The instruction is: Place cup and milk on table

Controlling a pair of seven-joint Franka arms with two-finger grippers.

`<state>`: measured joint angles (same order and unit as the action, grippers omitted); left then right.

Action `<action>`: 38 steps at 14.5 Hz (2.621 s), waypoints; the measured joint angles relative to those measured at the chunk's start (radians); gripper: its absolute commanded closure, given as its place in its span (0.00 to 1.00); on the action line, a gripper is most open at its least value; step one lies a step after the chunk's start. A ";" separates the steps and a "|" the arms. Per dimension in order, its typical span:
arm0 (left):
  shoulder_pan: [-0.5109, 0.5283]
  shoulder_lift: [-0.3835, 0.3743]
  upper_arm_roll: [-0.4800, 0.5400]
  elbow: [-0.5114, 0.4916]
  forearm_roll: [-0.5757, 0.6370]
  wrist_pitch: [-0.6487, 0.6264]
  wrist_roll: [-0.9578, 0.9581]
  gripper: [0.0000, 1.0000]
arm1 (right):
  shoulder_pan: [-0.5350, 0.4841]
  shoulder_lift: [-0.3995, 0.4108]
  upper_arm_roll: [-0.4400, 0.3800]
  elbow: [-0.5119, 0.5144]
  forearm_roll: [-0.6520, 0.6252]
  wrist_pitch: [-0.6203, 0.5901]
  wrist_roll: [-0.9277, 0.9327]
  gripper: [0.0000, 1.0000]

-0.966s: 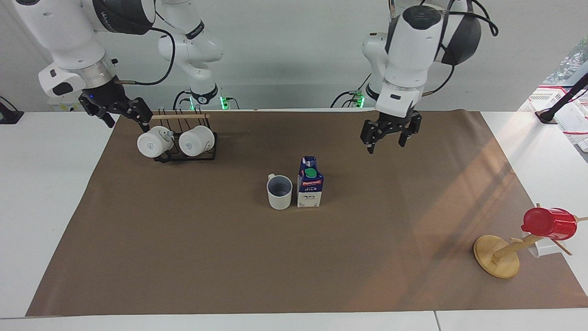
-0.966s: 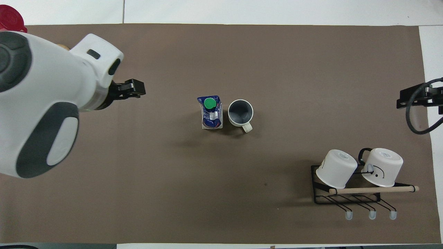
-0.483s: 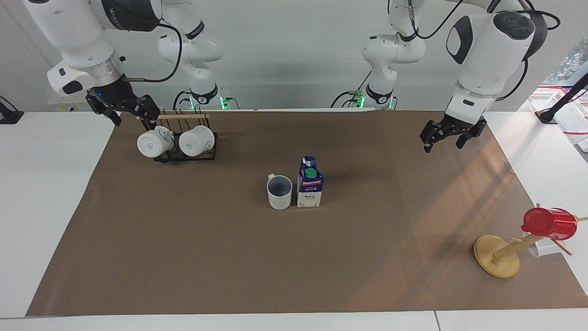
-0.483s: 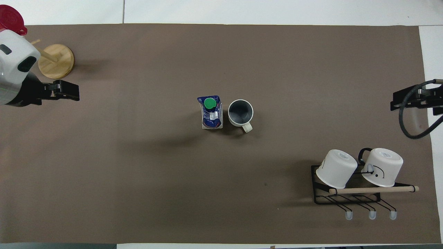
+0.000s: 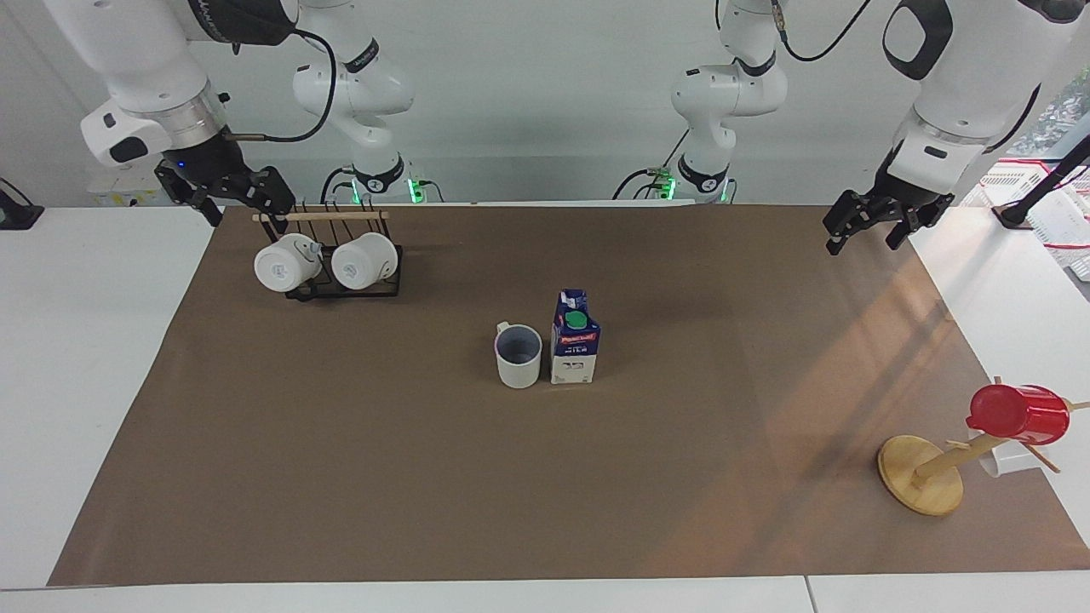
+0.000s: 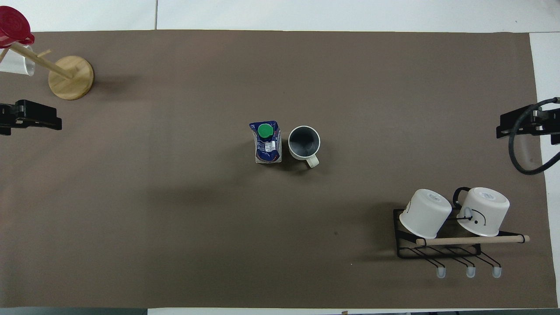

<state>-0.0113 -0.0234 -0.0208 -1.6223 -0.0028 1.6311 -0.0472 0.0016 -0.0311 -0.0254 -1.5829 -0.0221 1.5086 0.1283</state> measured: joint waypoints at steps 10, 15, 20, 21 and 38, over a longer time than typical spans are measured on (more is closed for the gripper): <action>0.012 0.003 -0.001 -0.001 -0.011 -0.035 0.017 0.00 | -0.008 0.001 -0.003 -0.003 0.000 -0.011 0.000 0.00; 0.029 0.003 -0.001 -0.006 -0.011 -0.036 0.041 0.00 | -0.008 0.001 -0.003 -0.003 0.001 -0.011 0.000 0.00; 0.029 0.003 -0.002 -0.006 -0.012 -0.036 0.044 0.00 | -0.008 0.001 -0.003 -0.003 0.001 -0.011 0.000 0.00; 0.029 0.003 -0.003 -0.006 -0.012 -0.036 0.044 0.00 | -0.008 0.001 -0.003 -0.003 0.001 -0.011 0.000 0.00; 0.029 0.000 -0.006 -0.025 -0.015 -0.033 0.063 0.00 | 0.000 0.001 0.000 -0.003 0.001 -0.003 -0.083 0.00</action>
<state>0.0176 -0.0237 -0.0270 -1.6474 -0.0176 1.5985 0.0161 0.0021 -0.0304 -0.0250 -1.5863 -0.0208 1.5051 0.0456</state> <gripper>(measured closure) 0.000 0.000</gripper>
